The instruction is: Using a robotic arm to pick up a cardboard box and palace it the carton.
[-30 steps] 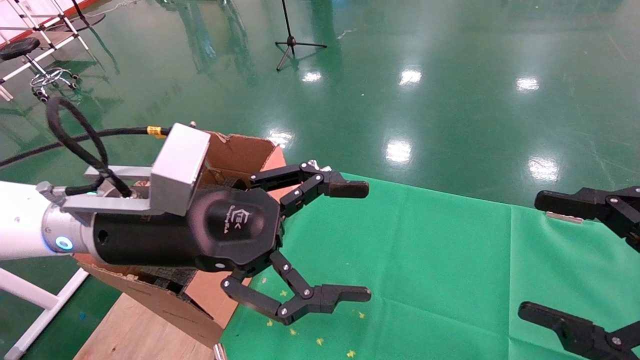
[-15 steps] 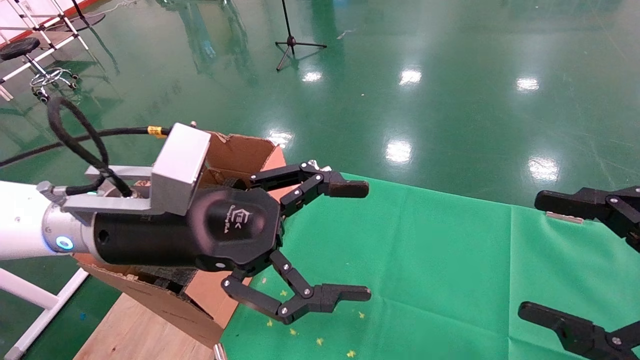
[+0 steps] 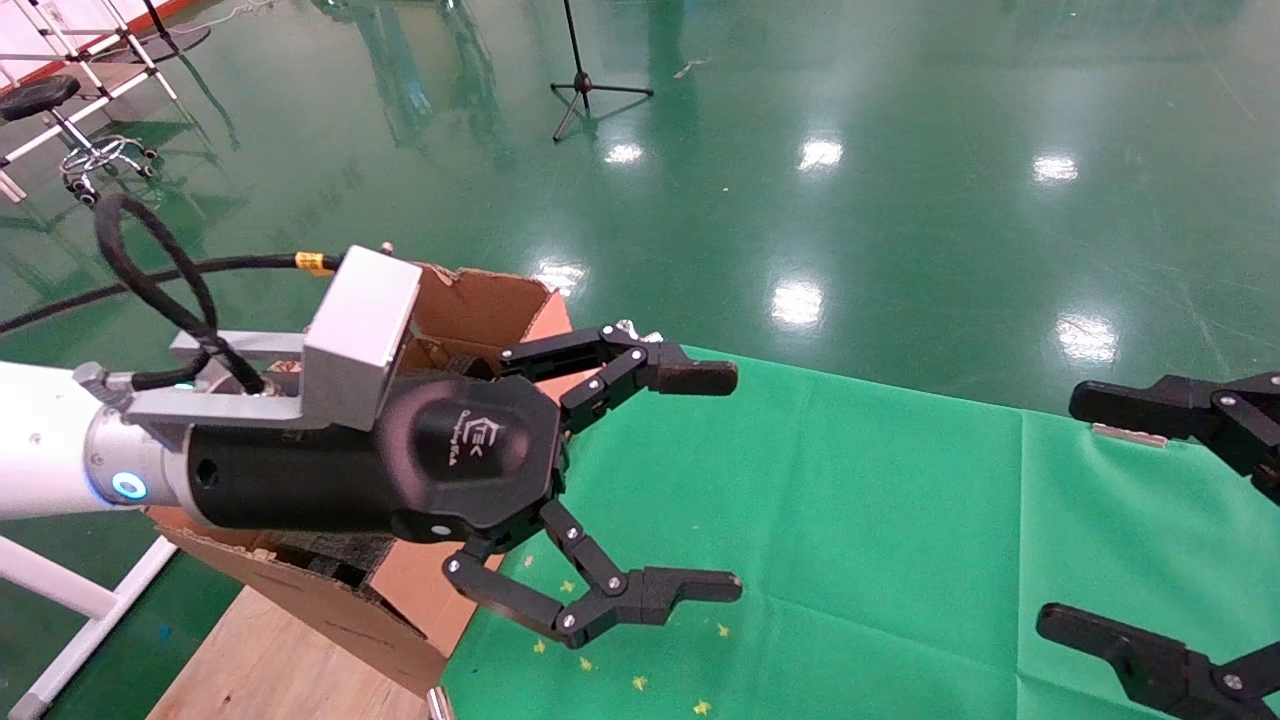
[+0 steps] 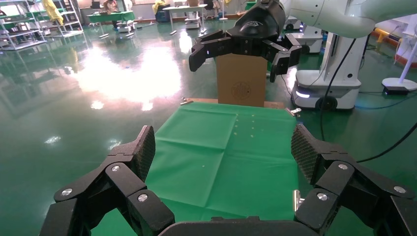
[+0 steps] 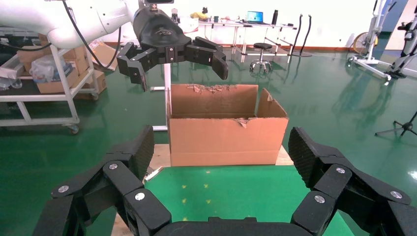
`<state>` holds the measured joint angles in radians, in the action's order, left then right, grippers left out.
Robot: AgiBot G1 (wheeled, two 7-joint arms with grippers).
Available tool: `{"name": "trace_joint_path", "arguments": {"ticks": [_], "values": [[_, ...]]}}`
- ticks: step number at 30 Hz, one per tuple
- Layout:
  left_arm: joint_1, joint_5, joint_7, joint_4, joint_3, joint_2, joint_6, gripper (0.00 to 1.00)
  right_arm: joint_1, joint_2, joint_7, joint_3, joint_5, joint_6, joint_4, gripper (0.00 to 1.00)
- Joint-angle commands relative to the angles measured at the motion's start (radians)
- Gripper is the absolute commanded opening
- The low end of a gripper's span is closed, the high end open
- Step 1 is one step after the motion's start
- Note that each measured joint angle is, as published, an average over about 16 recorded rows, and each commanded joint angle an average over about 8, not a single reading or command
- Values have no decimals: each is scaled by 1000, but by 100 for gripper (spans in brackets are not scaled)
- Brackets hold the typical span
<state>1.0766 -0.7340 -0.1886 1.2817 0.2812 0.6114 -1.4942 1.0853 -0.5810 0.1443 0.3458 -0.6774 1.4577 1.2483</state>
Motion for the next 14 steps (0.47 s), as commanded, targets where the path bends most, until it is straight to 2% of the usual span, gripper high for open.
{"name": "trace_joint_path", "arguments": {"ticks": [1, 14], "values": [[0, 0, 0, 0, 0, 0, 0, 100, 0, 0, 0, 0, 0, 0, 0, 100], [0, 0, 0, 0, 0, 0, 0, 100, 0, 0, 0, 0, 0, 0, 0, 100]]}}
